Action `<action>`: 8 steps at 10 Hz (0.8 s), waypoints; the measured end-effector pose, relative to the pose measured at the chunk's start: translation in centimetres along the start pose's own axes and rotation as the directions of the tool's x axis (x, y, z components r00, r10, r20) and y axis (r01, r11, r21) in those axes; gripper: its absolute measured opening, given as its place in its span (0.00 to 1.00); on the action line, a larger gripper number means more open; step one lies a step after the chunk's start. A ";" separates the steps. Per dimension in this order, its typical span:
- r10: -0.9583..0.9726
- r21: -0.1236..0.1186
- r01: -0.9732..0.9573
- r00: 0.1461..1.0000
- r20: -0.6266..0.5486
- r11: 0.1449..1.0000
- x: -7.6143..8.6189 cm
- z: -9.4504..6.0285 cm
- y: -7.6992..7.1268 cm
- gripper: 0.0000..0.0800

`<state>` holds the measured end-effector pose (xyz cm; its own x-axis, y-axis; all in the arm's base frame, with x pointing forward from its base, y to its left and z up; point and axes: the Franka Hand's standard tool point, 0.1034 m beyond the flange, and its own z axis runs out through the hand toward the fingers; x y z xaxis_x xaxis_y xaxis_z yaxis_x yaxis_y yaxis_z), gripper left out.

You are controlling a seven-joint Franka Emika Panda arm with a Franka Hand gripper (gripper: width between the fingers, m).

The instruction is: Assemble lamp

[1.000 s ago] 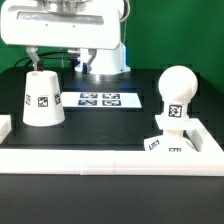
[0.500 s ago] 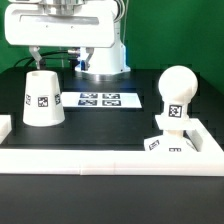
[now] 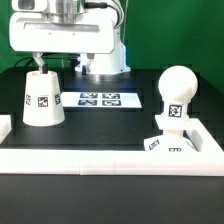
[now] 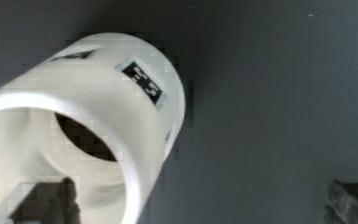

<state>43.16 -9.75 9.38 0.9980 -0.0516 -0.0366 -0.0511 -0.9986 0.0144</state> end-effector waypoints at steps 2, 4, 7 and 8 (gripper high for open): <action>-0.012 -0.008 0.012 1.000 0.004 1.000 -0.1 0.7 0.2 0.87; -0.019 -0.018 0.019 1.000 0.009 1.000 -0.3 1.4 0.5 0.87; -0.020 -0.019 0.020 1.000 0.013 1.000 -0.3 1.5 0.5 0.87; -0.020 -0.019 0.021 1.000 0.013 1.000 -0.3 1.6 0.5 0.87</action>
Offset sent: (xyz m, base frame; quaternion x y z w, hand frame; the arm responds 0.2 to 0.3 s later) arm 0.0016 -0.0058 -0.0122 0.0050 0.0120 -0.0058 0.9999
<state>42.74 -10.27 7.83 0.9983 -0.0315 -0.0501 -0.0299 -0.9990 0.0324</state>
